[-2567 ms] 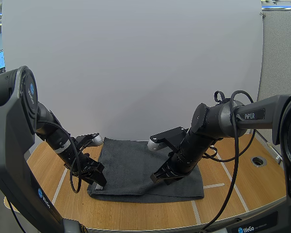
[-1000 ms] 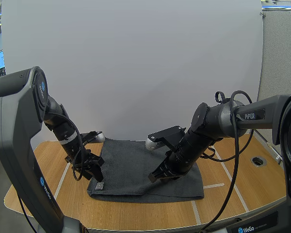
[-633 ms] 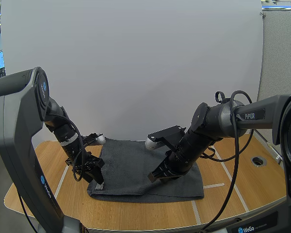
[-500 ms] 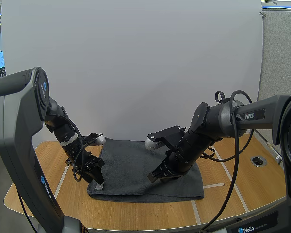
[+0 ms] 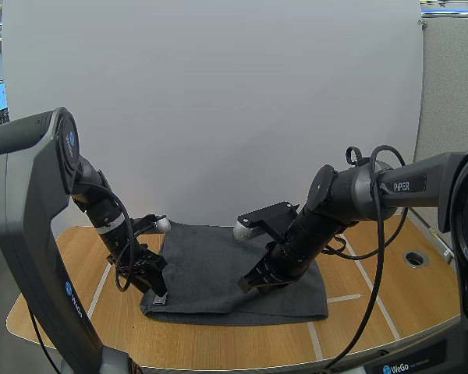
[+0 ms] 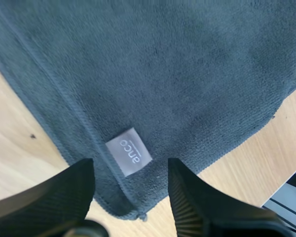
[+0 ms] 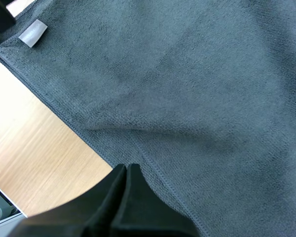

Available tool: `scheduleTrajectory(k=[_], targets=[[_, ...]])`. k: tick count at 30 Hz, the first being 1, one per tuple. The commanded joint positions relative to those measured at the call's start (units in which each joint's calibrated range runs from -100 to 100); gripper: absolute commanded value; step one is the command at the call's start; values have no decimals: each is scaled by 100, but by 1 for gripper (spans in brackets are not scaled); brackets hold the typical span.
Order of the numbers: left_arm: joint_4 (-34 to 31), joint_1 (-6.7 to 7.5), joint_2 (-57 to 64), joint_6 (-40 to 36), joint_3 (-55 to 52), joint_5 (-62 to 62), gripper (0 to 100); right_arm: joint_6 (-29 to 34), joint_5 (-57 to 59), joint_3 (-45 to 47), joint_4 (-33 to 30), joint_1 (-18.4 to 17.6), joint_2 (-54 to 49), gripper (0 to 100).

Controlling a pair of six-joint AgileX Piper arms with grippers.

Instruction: Fold the towel

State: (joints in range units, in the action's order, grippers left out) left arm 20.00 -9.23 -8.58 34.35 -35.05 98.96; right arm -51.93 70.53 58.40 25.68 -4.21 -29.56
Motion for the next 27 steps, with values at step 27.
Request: scheduleTrajectory(k=[27], targets=[[55, 29, 38, 123, 1035, 104, 73, -38, 8, 25, 23, -5, -30, 0]])
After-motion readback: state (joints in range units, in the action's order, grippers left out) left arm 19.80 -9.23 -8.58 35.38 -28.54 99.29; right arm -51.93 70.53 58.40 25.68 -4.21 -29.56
